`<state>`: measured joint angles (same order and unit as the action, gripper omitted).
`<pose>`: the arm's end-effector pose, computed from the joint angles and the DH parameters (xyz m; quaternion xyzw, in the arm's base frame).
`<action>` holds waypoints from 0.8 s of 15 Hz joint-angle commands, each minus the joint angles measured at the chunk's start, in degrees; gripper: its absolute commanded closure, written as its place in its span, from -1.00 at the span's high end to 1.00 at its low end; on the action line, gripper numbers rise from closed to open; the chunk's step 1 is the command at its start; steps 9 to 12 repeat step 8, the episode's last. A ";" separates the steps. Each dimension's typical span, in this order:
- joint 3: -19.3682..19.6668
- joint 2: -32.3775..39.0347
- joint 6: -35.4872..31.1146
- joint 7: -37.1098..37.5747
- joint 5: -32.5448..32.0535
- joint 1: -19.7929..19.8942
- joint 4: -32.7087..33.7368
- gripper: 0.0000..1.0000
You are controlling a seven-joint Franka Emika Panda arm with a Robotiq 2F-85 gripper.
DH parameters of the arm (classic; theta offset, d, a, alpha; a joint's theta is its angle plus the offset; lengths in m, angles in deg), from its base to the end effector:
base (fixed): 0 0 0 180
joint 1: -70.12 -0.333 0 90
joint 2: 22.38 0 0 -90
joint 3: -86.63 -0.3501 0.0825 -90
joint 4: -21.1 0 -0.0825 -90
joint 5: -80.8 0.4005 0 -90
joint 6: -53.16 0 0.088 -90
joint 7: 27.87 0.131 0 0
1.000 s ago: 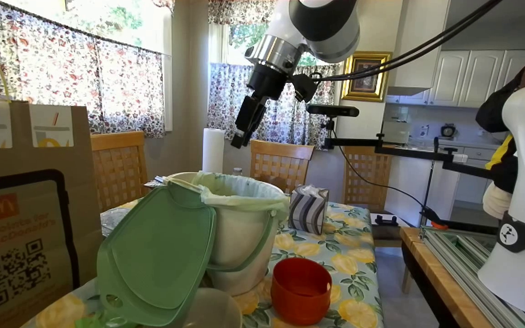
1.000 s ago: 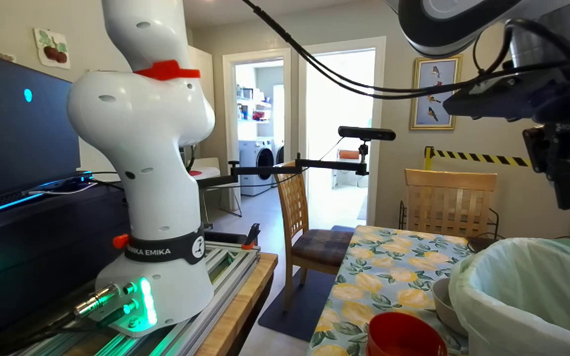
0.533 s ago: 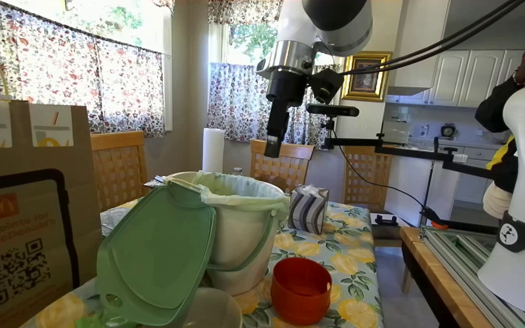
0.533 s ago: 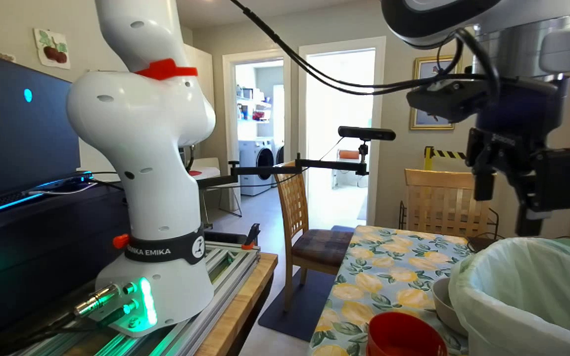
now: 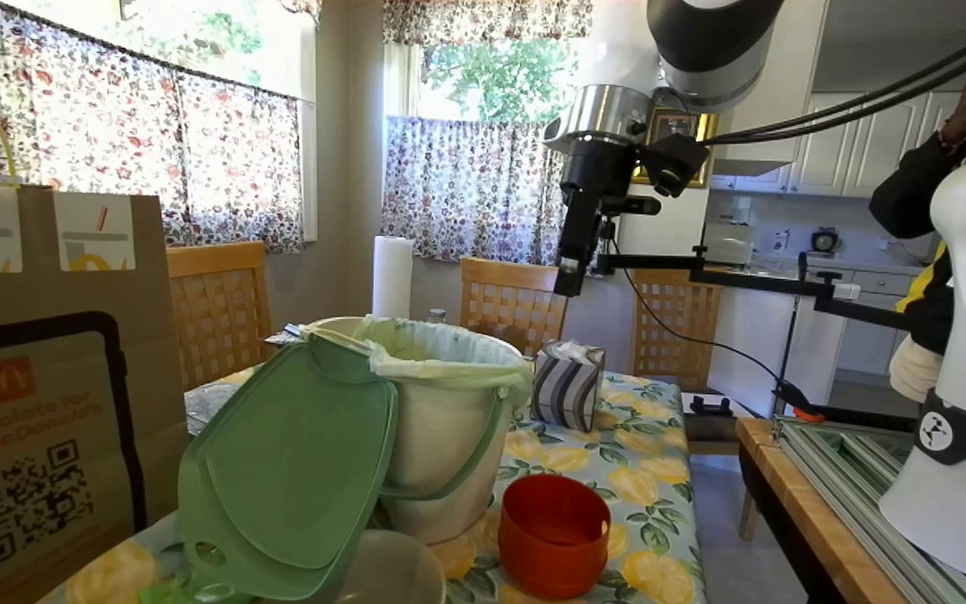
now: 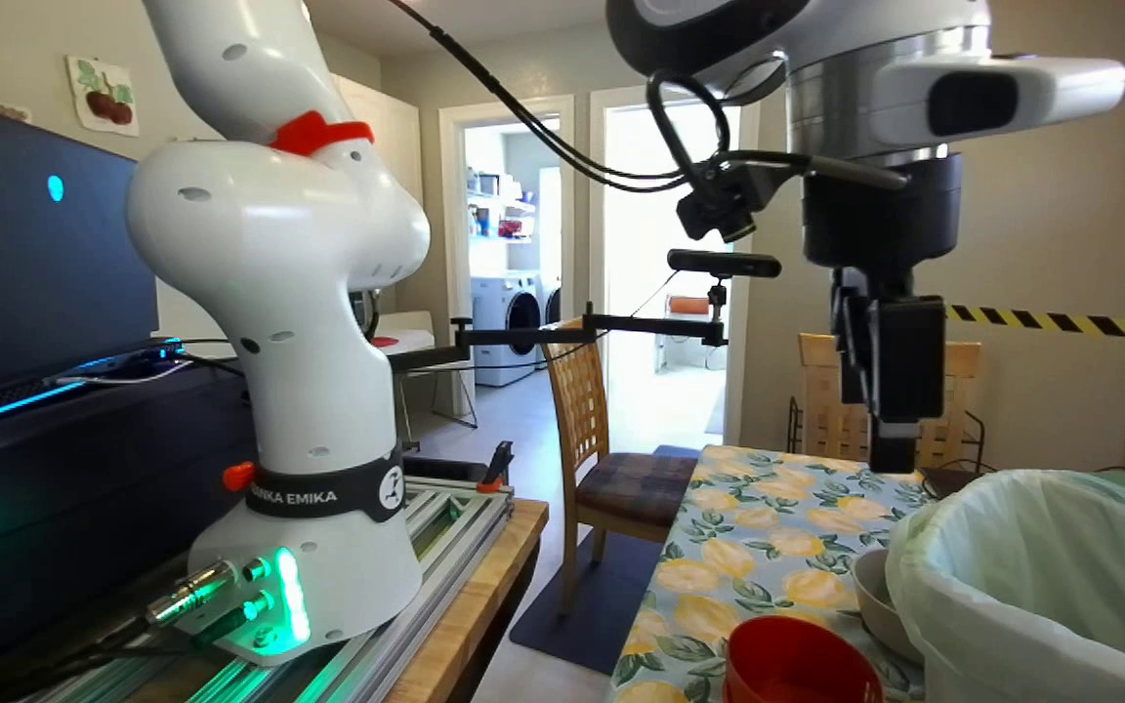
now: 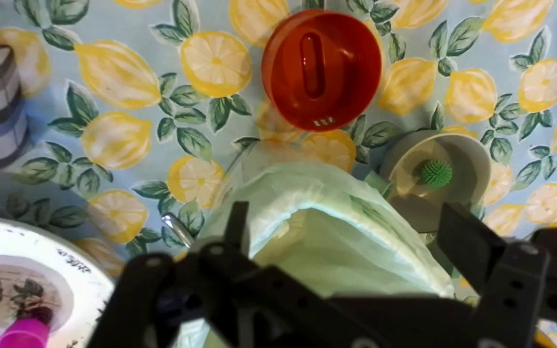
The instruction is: Use the crumpled napkin to wipe the red lid then throw the napkin in the bin.
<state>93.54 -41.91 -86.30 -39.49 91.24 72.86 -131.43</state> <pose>0.4073 -0.0640 0.3569 -0.9940 0.0464 -0.0678 0.0718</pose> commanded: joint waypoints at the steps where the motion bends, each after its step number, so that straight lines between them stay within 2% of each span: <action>1: -1.68 -7.98 -4.28 4.51 -4.84 2.13 -7.67 1.00; 2: -2.06 -9.11 -4.80 4.78 -6.72 2.75 -8.68 1.00; 3: -0.27 -4.41 -2.93 2.75 -4.14 0.78 -4.50 1.00; 6: -0.80 -7.25 -3.58 3.72 -5.93 1.48 -6.56 1.00; 12: -0.84 -7.55 -3.58 3.74 -5.95 1.50 -6.57 1.00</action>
